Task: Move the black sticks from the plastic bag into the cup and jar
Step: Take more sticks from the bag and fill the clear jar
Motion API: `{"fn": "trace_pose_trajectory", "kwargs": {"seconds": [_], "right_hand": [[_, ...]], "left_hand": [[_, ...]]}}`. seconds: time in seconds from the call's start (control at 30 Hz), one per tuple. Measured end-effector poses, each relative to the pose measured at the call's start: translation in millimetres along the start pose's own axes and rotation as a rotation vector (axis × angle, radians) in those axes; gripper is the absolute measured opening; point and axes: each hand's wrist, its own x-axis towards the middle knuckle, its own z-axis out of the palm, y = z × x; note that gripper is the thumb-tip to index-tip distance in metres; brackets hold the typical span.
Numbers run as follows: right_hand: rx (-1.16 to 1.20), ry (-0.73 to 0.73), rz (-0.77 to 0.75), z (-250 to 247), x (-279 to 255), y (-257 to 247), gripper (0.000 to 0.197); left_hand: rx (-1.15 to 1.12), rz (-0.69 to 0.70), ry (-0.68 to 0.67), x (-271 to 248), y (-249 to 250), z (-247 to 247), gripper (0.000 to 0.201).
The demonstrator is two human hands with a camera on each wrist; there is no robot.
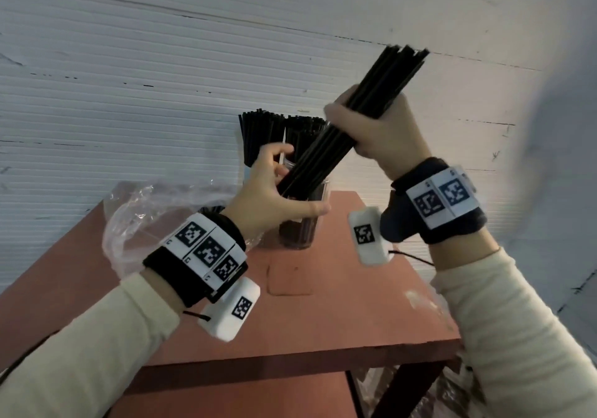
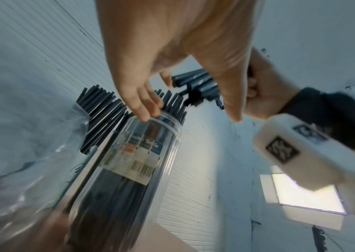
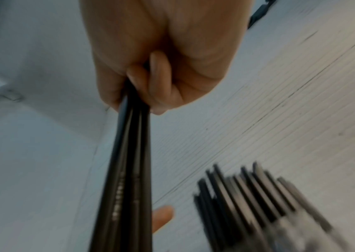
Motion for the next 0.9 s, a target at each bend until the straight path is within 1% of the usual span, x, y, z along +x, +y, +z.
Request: {"fn": "trace_pose_trajectory", "kwargs": {"seconds": [0.03, 0.07, 0.1, 0.13, 0.17, 0.2, 0.27, 0.33, 0.4, 0.5, 0.57, 0.67, 0.7, 0.8, 0.83, 0.9], "right_hand": [[0.025, 0.043, 0.015, -8, 10, 0, 0.018], [0.041, 0.072, 0.034, -15, 20, 1, 0.015], [0.046, 0.087, 0.052, -20, 29, 2, 0.013], [0.046, 0.093, 0.069, -23, 38, 6, 0.013], [0.047, 0.091, 0.081, -25, 45, 9, 0.013], [0.046, 0.083, 0.091, -26, 52, 12, 0.013], [0.013, 0.059, 0.110, -26, 62, 19, 0.013], [-0.046, 0.048, 0.120, -24, 69, 25, 0.013], [-0.093, 0.020, 0.117, -22, 75, 28, 0.013], [-0.164, -0.061, 0.107, -15, 82, 32, 0.017], [-0.232, -0.146, 0.112, -6, 83, 36, 0.018], [-0.379, -0.261, 0.101, 9, 73, 47, 0.034], [-0.408, -0.272, 0.100, 12, 69, 51, 0.037], [-0.402, -0.267, 0.099, 16, 54, 59, 0.050], [-0.440, -0.263, 0.115, 16, 51, 58, 0.054], [-0.539, -0.222, 0.149, 15, 47, 55, 0.054]], "left_hand": [[0.022, 0.024, 0.058, 9, -3, 3, 0.106], [0.042, 0.014, 0.072, 19, -6, 6, 0.122], [0.059, -0.022, 0.066, 28, -7, 8, 0.133], [0.069, -0.069, 0.044, 37, -10, 9, 0.140], [0.064, -0.104, 0.008, 45, -11, 11, 0.142], [0.058, -0.122, -0.028, 51, -13, 12, 0.138], [0.055, -0.143, -0.064, 59, -19, 14, 0.124], [0.051, -0.162, -0.037, 62, -26, 13, 0.107], [0.025, -0.165, -0.009, 62, -33, 11, 0.096], [0.029, -0.147, -0.016, 63, -41, 7, 0.096], [0.054, -0.146, -0.023, 63, -43, 6, 0.100], [0.065, -0.156, -0.022, 64, -45, 5, 0.105], [0.073, -0.152, -0.021, 63, -45, 5, 0.107], [0.096, -0.151, -0.026, 63, -45, 6, 0.108], [0.098, -0.151, -0.026, 63, -45, 6, 0.107], [0.097, -0.152, -0.026, 63, -44, 6, 0.106]]}}
